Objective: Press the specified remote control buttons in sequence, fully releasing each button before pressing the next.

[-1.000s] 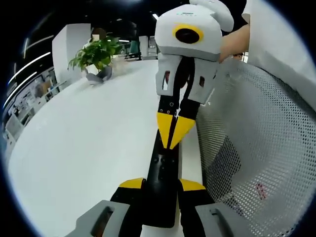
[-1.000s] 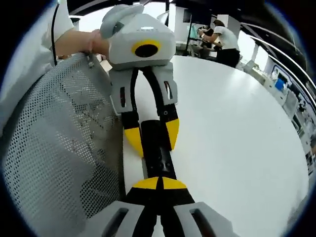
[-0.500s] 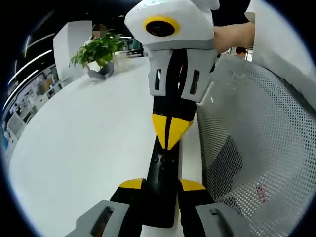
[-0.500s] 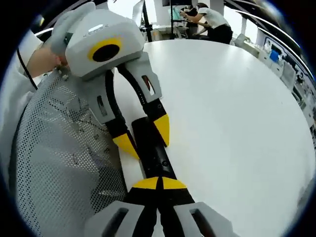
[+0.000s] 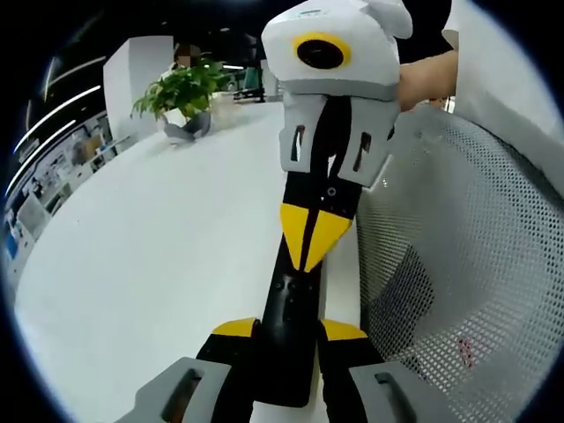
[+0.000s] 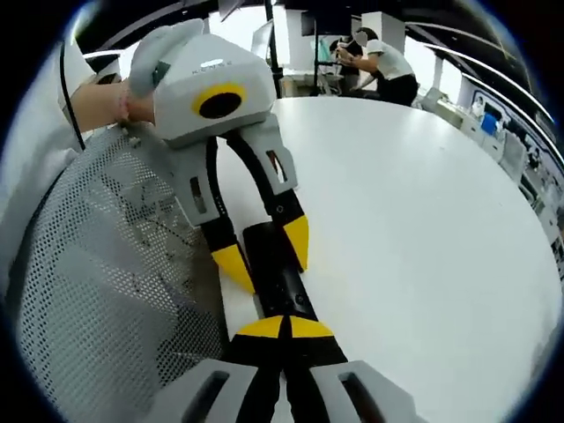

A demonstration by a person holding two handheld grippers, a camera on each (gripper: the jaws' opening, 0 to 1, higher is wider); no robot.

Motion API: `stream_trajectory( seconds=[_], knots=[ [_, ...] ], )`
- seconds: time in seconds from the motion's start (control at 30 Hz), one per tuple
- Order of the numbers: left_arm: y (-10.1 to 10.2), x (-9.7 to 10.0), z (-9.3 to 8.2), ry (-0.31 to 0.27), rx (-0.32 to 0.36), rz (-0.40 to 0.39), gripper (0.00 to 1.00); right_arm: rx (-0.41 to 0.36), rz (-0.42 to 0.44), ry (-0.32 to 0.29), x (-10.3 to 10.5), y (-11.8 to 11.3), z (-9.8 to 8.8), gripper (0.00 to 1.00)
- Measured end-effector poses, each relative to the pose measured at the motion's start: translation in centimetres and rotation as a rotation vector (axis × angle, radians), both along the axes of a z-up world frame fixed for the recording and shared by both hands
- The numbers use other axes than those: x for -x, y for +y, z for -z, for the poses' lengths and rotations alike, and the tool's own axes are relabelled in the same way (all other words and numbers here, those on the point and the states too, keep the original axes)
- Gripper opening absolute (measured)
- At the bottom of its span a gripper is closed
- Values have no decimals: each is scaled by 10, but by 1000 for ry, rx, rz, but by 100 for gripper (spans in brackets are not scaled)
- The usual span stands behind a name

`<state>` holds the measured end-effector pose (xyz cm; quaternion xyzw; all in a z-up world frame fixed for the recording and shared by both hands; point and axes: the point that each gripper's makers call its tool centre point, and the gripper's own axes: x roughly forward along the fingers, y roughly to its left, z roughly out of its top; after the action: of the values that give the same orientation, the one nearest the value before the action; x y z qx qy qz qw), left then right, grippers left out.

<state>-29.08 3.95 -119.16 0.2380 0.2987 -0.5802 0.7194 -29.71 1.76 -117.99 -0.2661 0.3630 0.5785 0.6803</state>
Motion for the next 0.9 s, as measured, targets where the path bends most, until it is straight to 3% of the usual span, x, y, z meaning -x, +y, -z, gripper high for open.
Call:
stream_trajectory(
  seconds=[0.4, 0.63, 0.73, 0.83, 0.9],
  knots=[
    [0, 0, 0, 2, 17, 5, 26, 44, 56, 53, -2, 1, 3, 0],
    [0, 0, 1, 8, 7, 3, 26, 107, 24, -61, -1, 1, 4, 0],
    [0, 0, 1, 8, 5, 3, 26, 107, 29, -69, -2, 0, 4, 0],
    [-1, 0, 1, 8, 8, 1, 26, 70, 95, 51, -2, 0, 3, 0],
    [-1, 0, 1, 7, 10, 2, 26, 64, 96, 98, -3, 0, 3, 0]
  ],
)
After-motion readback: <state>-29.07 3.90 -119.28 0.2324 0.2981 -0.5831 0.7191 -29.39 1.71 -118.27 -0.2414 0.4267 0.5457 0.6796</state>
